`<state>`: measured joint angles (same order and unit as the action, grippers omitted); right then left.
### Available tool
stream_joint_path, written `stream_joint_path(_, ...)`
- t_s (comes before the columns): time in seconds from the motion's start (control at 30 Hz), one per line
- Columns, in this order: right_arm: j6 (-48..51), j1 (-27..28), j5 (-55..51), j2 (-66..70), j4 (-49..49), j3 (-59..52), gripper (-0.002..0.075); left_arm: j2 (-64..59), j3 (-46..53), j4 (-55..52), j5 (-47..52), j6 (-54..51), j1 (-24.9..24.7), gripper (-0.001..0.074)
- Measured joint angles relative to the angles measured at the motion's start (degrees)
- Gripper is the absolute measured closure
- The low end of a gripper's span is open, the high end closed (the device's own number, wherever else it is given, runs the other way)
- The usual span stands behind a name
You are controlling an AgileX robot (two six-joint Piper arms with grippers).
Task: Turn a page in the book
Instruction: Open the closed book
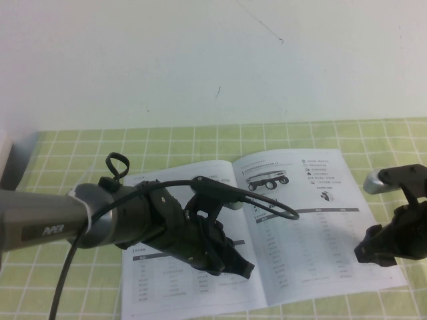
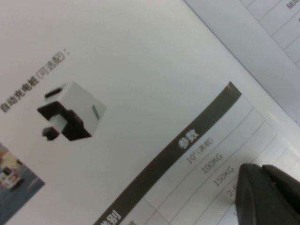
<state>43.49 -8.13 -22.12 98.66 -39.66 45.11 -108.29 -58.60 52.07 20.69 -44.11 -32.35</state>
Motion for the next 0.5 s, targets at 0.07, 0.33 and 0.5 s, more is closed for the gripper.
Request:
stream_joint_path(0.07, -1.0, 0.0, 0.0, 0.3, 0.1, 0.0, 0.0291, 0.0, 0.0, 0.0, 0.0, 0.0, 0.0, 0.0739)
stream_joint_path(0.33, -6.2, 0.0, -0.1, 0.5, 6.7, 0.0, 0.0317, 0.0, 0.0, 0.0, 0.1, -0.1, 0.0, 0.0739)
stream_joint_path(0.5, -8.0, 0.0, -0.3, 0.5, 9.7, 0.0, 0.0317, 0.0, 0.0, 0.0, 0.1, -0.1, 0.0, 0.0739)
